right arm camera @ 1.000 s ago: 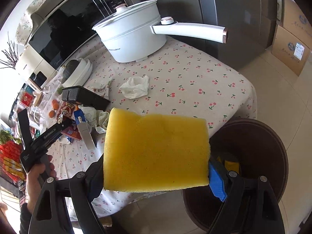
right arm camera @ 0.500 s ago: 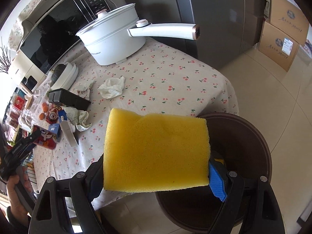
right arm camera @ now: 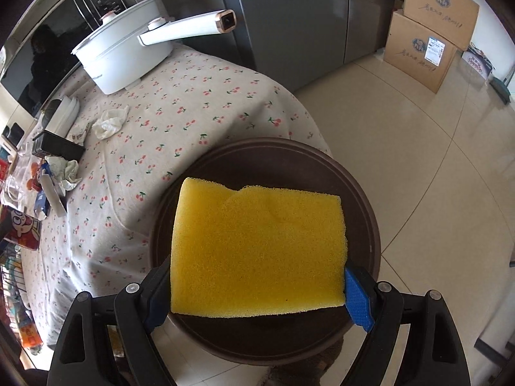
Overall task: Collect trash
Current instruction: 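Carry sponge and can over the brown bin and open both tools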
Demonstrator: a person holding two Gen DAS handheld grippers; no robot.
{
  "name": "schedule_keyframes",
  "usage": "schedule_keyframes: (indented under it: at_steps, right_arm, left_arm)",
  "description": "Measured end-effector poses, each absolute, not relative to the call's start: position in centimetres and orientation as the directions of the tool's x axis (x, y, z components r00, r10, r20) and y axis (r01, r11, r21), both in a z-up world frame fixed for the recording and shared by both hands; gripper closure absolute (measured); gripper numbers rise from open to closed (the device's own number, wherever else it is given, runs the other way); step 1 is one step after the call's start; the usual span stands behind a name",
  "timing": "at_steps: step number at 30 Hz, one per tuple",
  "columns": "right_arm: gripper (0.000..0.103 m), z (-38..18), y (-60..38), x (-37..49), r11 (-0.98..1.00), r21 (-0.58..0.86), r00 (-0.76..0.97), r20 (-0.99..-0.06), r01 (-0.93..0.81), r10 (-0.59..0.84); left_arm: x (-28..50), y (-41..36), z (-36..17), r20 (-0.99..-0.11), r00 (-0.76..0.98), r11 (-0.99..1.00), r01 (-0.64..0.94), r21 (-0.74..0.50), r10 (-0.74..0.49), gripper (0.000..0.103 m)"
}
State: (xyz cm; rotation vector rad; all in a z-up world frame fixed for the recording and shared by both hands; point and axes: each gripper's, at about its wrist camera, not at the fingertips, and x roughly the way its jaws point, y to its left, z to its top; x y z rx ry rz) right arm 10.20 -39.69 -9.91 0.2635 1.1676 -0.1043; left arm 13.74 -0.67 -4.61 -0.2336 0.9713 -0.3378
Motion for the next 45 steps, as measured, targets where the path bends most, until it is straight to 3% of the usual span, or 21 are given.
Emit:
schedule_keyframes:
  at_steps: [11, 23, 25, 27, 29, 34, 45]
  right_arm:
    - [0.015, -10.2, -42.0, 8.0, 0.953, 0.187, 0.394, -0.915, 0.239, 0.081]
    - [0.014, -11.1, -44.5, 7.2, 0.945, 0.18, 0.369, -0.927, 0.274, 0.069]
    - [0.014, -11.2, -44.6, 7.2, 0.944, 0.18, 0.367, -0.927, 0.276, 0.07]
    - [0.014, -11.1, -44.6, 7.2, 0.943, 0.184, 0.366, -0.928, 0.277, 0.073]
    - [0.014, -11.1, -44.5, 7.2, 0.942, 0.188, 0.366, -0.927, 0.277, 0.078]
    - [0.014, -11.2, -43.7, 7.6, 0.947, 0.186, 0.361, -0.929, 0.261, 0.084]
    - [0.013, -11.0, -40.7, 9.3, 0.954, 0.194, 0.349, -0.931, 0.227, 0.107]
  left_arm:
    - [12.4, -14.9, -6.5, -0.754, 0.401, 0.832, 0.437, -0.342, -0.521, 0.046]
    - [11.6, -21.5, -11.0, -0.822, 0.296, 0.799, 0.531, -0.281, -0.486, 0.046]
    - [11.6, -21.5, -11.2, -0.824, 0.284, 0.796, 0.531, -0.291, -0.49, 0.043]
    - [11.6, -21.2, -10.9, -0.829, 0.293, 0.809, 0.516, -0.282, -0.476, 0.019]
    - [11.7, -20.8, -10.4, -0.832, 0.322, 0.825, 0.505, -0.253, -0.452, 0.009]
    - [11.8, -18.5, -9.1, -0.83, 0.371, 0.85, 0.484, -0.21, -0.416, 0.001]
    - [12.4, -11.1, -7.6, -0.846, 0.443, 0.925, 0.353, -0.14, -0.297, 0.001]
